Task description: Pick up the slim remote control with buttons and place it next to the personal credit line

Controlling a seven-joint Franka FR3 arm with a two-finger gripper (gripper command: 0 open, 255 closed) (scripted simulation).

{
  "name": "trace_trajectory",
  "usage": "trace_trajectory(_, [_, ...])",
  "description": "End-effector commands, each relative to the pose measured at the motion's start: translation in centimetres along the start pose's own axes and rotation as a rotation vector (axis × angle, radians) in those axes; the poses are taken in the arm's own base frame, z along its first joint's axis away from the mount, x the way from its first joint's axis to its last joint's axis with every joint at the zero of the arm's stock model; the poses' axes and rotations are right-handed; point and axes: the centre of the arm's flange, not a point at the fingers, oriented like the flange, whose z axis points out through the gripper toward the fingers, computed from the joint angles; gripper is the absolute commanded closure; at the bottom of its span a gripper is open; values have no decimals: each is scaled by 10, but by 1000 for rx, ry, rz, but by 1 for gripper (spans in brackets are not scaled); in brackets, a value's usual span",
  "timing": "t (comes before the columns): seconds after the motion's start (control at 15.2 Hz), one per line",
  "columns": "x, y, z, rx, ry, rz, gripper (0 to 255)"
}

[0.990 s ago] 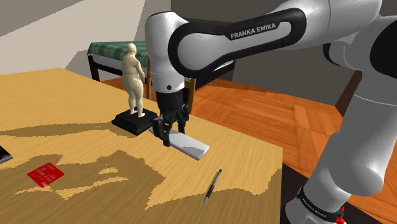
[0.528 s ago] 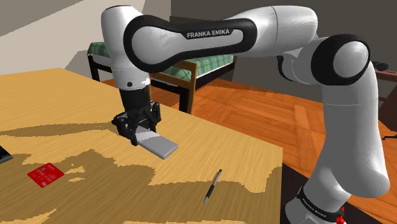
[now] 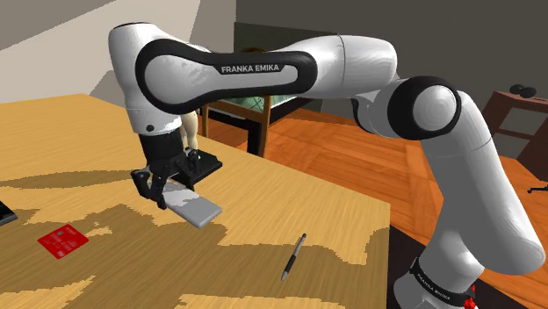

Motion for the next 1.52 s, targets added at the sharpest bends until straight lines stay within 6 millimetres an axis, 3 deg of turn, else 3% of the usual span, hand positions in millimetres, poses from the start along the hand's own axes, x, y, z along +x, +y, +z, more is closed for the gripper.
trace_trajectory(0.0, [2, 0, 10, 0, 1, 0, 255])
trace_trajectory(0.46, [8, -1, 47, 0, 1, 0, 255])
trace_trajectory(0.99, [8, -1, 47, 0, 1, 0, 255])
trace_trajectory(1.06, [8, -1, 47, 0, 1, 0, 0])
trace_trajectory(1.39, [8, -1, 47, 0, 1, 0, 0])
trace_trajectory(1.45, [8, -1, 34, 0, 1, 0, 0])
